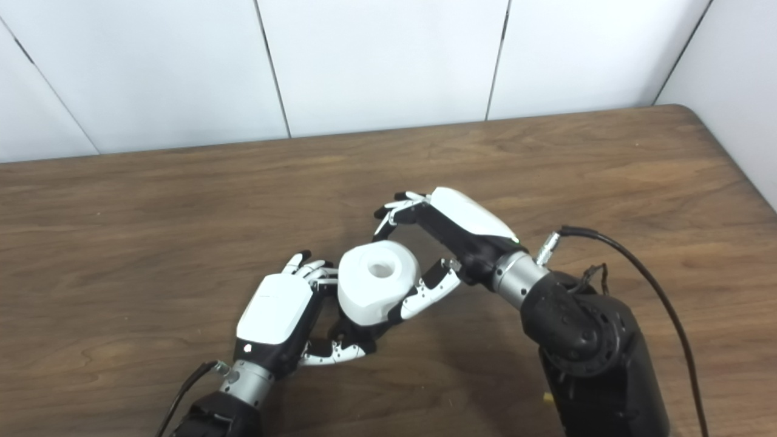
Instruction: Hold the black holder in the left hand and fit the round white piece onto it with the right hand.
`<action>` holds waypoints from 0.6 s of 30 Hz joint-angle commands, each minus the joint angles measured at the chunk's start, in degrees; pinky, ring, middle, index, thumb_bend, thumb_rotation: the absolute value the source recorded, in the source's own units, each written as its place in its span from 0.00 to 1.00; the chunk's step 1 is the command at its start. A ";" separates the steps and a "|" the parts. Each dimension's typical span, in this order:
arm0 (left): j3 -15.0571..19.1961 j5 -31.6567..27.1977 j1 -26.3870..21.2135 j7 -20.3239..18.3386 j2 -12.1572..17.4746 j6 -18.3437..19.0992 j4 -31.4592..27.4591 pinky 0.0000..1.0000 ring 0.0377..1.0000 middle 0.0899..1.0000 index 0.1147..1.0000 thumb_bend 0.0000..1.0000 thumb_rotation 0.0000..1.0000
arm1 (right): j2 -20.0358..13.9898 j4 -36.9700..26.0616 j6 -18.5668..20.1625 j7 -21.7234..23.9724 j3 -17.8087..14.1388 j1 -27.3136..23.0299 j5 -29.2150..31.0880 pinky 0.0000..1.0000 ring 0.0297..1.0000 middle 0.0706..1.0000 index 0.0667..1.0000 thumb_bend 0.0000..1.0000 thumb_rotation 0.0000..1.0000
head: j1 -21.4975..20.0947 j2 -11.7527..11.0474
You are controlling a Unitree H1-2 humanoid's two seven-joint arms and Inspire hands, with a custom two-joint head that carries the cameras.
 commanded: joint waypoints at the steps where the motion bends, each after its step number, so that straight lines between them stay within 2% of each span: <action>1: -1.53 1.11 0.39 -2.44 -0.11 -0.09 1.89 0.96 0.84 0.74 0.42 0.52 0.05 | 0.07 -1.69 -0.10 -1.59 0.09 -1.07 -0.11 1.00 0.96 0.84 0.45 0.52 0.13 | -0.01 0.03; 18: -1.44 1.35 0.32 -2.72 -0.23 0.06 1.47 0.96 0.84 0.73 0.42 0.52 0.05 | -0.47 -0.60 -0.83 -4.02 2.40 -0.04 0.09 1.00 0.96 0.84 0.45 0.52 0.13 | -0.08 0.34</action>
